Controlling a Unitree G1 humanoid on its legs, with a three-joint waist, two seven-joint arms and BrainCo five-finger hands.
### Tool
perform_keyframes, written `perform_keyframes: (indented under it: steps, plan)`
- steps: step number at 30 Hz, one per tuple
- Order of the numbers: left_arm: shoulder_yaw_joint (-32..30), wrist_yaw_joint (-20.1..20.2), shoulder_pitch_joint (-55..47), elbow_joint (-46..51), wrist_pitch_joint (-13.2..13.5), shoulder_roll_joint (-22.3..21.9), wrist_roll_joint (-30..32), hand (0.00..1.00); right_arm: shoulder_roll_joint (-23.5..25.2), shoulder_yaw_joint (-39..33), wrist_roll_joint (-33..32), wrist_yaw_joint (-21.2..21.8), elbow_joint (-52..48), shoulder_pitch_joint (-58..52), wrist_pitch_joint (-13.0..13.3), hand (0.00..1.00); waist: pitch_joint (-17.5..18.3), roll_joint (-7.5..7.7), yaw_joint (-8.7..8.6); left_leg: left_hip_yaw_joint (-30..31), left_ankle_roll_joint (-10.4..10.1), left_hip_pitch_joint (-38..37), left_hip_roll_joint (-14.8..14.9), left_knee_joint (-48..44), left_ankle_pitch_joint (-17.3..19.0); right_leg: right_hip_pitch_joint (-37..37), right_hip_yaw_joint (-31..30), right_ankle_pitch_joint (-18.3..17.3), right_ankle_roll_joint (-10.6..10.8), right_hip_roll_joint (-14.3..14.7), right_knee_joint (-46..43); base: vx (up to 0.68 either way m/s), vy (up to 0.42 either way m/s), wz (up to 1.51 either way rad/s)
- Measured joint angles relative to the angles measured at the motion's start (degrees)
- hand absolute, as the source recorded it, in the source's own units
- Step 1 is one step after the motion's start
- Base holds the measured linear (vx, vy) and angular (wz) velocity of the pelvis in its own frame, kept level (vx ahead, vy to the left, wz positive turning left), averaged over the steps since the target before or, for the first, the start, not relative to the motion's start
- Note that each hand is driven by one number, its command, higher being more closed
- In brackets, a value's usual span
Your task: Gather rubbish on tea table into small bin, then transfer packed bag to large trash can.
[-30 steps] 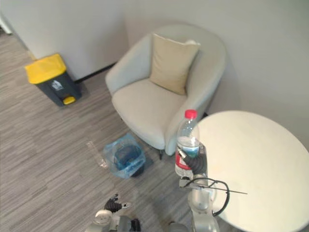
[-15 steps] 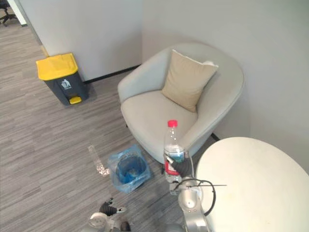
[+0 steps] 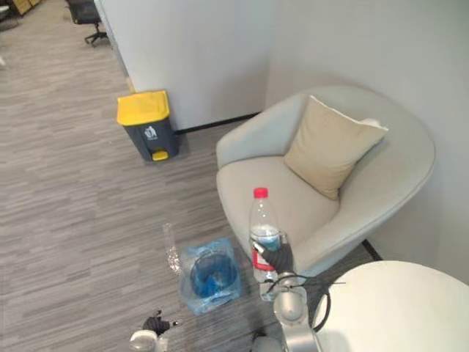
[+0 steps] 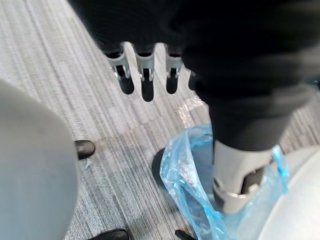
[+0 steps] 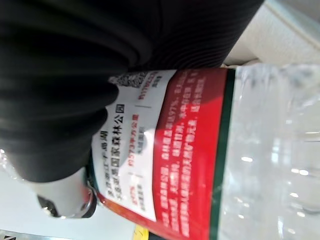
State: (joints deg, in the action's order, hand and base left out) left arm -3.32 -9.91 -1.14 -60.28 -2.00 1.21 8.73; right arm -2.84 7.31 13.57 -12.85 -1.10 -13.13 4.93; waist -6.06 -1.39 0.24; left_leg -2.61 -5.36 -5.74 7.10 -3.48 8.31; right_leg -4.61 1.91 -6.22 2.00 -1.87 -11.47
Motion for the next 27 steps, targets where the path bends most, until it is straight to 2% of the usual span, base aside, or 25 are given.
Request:
perform_keyframes:
  steps: [4,7,10,12,13,15,16,18,19,21,22,27]
  plan:
    - [0.04,-1.37,0.12,-0.04,-0.02,0.76,-1.69,0.0,-0.03,-0.27,-0.01,-0.04,4.99,1.35,0.43,1.0,-0.66,1.01,0.19,1.56,-0.34,1.36,-0.11,0.32,-0.2,0.53,1.79,0.42,0.25,-0.1,1.89,0.08,-0.002,0.22]
    - [0.0,-2.9,0.51,0.03,-0.02,1.01,-3.3,0.0,-0.6,0.06,0.05,-0.81,11.2,2.45,0.48,1.0,-1.6,1.16,0.49,2.95,-0.38,3.9,-1.13,-1.07,-0.23,0.04,3.63,0.44,0.35,-1.51,2.15,0.04,0.056,0.35]
    - [-0.27,-5.12,1.97,1.71,0.11,1.36,-5.1,0.0,-1.05,1.8,0.39,-1.77,13.98,5.08,0.48,1.0,-4.98,1.59,1.52,4.08,-0.38,10.36,-2.54,-6.58,-0.23,-4.47,4.83,0.4,0.41,-3.38,-0.64,-0.03,0.048,0.31]
    - [-1.46,-6.61,3.87,3.88,0.18,1.13,-6.95,0.0,-1.71,3.65,1.34,-2.5,15.29,8.82,0.48,1.0,-8.75,1.61,2.04,4.73,-0.38,17.85,-2.85,-12.79,-0.21,-9.82,6.67,0.39,0.39,-4.46,-4.86,-0.11,-0.007,0.4]
    - [-1.77,-6.77,4.16,4.21,0.24,1.1,-7.37,0.0,-1.71,3.79,1.66,-2.74,15.73,9.34,0.47,1.0,-9.34,1.61,2.07,4.74,-0.37,18.92,-2.82,-13.76,-0.19,-10.69,6.94,0.38,0.38,-4.53,-5.63,-0.14,-0.012,0.35]
    - [-2.35,-7.84,5.98,6.19,0.51,0.74,-8.99,0.0,-1.85,4.43,1.84,-4.18,16.52,13.31,0.44,1.0,-10.63,1.81,2.87,4.72,-0.35,27.14,-2.59,-18.73,-0.16,-17.88,7.41,0.17,0.07,-5.03,-10.1,-0.18,-0.002,0.28]
    - [-2.36,-7.99,6.31,6.43,0.54,0.7,-9.04,0.0,-1.85,4.47,1.84,-4.34,16.59,14.04,0.43,1.0,-10.92,1.83,2.96,4.7,-0.35,28.28,-2.59,-19.3,0.01,-18.91,7.56,-0.08,0.05,-5.15,-10.63,-0.2,-0.006,0.19]
    - [-2.42,-8.75,8.06,6.93,1.07,0.61,-9.15,0.0,-2.23,4.43,1.94,-5.22,17.72,18.02,0.41,1.0,-12.82,1.6,3.07,4.64,-0.29,32.39,-2.48,-21.68,1.95,-22.74,8.01,-1.85,-0.48,-5.31,-13.13,-0.21,-0.01,0.16]
    - [-2.39,-8.83,10.39,7.92,1.45,0.4,-9.58,0.0,-2.36,4.26,2.05,-6.39,18.25,21.36,-0.02,1.0,-13.33,1.56,3.1,4.66,-0.32,39.25,-2.23,-24.69,2.79,-29.62,8.21,-2.37,-0.59,-5.66,-16.82,-0.23,0.005,0.17]
    - [-2.38,-8.88,12.1,8.4,1.69,0.34,-10.05,0.0,-2.56,3.95,2.06,-7.04,18.53,23.08,-0.43,1.0,-14.71,1.49,3.19,4.77,-0.32,41.94,-2.33,-26.02,2.81,-32.07,8.32,-2.61,-0.61,-6.08,-18.34,-0.22,0.004,0.11]
    - [-2.36,-9.01,14.1,9.7,1.81,0.35,-10.24,0.0,-2.82,3.9,2.07,-7.98,19.06,25.62,-1.09,1.0,-16.57,1.54,3.35,4.8,-0.26,45.24,-2.53,-28.18,2.94,-35.52,8.11,-2.8,-0.79,-6.58,-20.68,-0.17,0.0,0.04]
    - [-2.41,-10.19,16.98,13.18,3.12,0.07,-12.9,0.0,-2.89,3.35,2.05,-10.63,20.88,31.35,-2.23,1.0,-17.05,1.36,3.67,5.05,-0.05,56.09,-2.59,-33.22,3.05,-46.01,7.76,-2.73,-1.04,-7.21,-25.17,-0.14,0.012,0.02]
